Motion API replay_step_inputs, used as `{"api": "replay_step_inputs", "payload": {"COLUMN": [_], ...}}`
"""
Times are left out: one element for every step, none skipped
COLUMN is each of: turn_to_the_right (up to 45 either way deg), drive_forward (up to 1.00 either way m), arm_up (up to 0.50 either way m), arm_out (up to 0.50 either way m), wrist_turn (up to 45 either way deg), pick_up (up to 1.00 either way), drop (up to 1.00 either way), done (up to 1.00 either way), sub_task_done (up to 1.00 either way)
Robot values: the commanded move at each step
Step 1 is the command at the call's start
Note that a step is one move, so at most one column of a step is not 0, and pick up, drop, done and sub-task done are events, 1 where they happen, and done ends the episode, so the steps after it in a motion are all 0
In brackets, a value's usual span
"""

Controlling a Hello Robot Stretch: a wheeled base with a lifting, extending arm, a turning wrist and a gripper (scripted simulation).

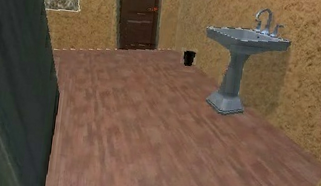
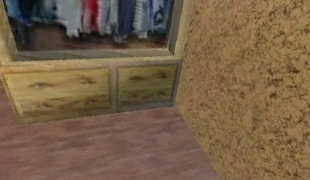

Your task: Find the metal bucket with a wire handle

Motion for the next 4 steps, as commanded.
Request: {"api": "replay_step_inputs", "payload": {"turn_to_the_right": [0.0, 3.0, 0.0, 0.0], "drive_forward": [0.55, 0.00, 1.00, 1.00], "arm_up": [0.00, 0.00, 0.00, 0.00], "arm_out": [0.00, 0.00, 0.00, 0.00], "wrist_turn": [0.0, 0.0, 0.0, 0.0], "pick_up": [0.00, 0.00, 0.00, 0.00], "drop": [0.00, 0.00, 0.00, 0.00], "done": [0.00, 0.00, 0.00, 0.00], "sub_task_done": [0.00, 0.00, 0.00, 0.00]}}
